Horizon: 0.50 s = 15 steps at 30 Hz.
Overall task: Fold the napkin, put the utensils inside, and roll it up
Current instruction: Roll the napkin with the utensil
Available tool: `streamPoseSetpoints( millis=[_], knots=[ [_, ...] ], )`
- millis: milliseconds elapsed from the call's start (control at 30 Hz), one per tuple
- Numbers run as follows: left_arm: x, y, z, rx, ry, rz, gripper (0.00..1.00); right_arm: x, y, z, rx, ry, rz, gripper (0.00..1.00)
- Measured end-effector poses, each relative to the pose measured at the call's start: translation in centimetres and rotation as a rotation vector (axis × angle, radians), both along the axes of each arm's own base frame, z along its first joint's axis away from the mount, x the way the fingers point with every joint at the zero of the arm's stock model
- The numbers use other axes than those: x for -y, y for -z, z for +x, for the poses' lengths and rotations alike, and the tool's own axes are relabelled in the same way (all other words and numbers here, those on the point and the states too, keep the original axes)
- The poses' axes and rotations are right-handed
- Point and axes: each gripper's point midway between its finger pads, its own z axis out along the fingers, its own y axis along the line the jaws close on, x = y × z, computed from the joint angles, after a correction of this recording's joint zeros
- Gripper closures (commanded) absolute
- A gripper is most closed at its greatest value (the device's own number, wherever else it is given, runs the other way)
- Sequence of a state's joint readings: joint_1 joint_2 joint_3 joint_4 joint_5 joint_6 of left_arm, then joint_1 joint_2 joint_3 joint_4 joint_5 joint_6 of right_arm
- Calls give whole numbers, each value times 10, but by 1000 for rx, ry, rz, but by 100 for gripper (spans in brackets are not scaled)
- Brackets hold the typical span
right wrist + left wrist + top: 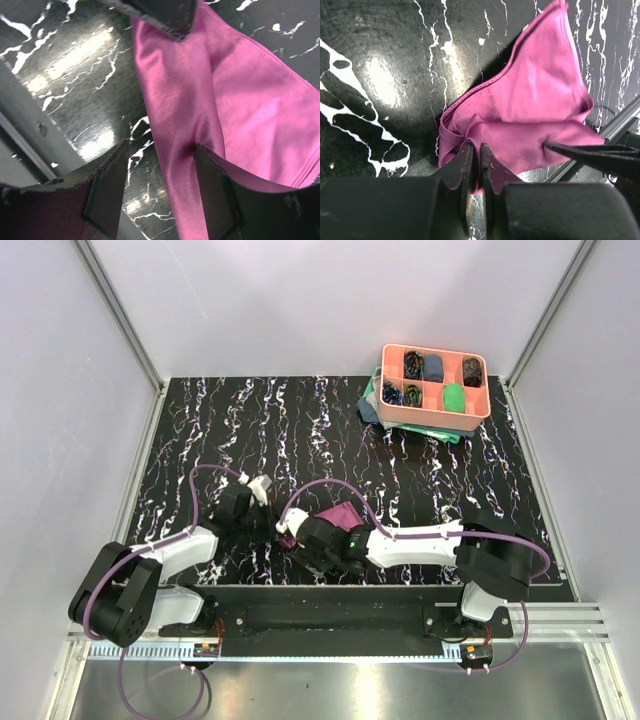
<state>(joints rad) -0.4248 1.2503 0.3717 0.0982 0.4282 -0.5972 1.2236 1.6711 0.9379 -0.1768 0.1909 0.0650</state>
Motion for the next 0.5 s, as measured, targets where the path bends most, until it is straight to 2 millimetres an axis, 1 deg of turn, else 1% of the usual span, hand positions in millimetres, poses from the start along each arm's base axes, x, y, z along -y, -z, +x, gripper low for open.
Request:
streamPoseSetpoints(
  millis=[33,67,133,167,200,233,333,433,500],
  knots=[
    [0,0,-1,-1,0,2,81,0,0,1,6,6,-3,42],
    [-1,0,-1,-3,0,4,72,1,1,3,12,11,-5,43],
    [-2,1,-3,-9,2,9,66,1,2,6,24,21,-12,43],
    [-2,2,-4,-16,2,12,59,1,2,7,27,23,-14,42],
    [-3,3,-5,-21,1,17,57,0,2,8,30,26,-16,40],
    [-4,3,-6,-25,-1,23,56,0,3,8,30,27,-19,36],
    [-8,2,-9,-32,-12,38,49,-1,5,6,20,23,-19,29],
    [-14,-2,-10,-21,-36,58,46,-1,3,5,17,14,-17,26],
    [-17,-5,-9,-9,-52,67,45,1,-2,4,20,2,-16,25]
  ],
)
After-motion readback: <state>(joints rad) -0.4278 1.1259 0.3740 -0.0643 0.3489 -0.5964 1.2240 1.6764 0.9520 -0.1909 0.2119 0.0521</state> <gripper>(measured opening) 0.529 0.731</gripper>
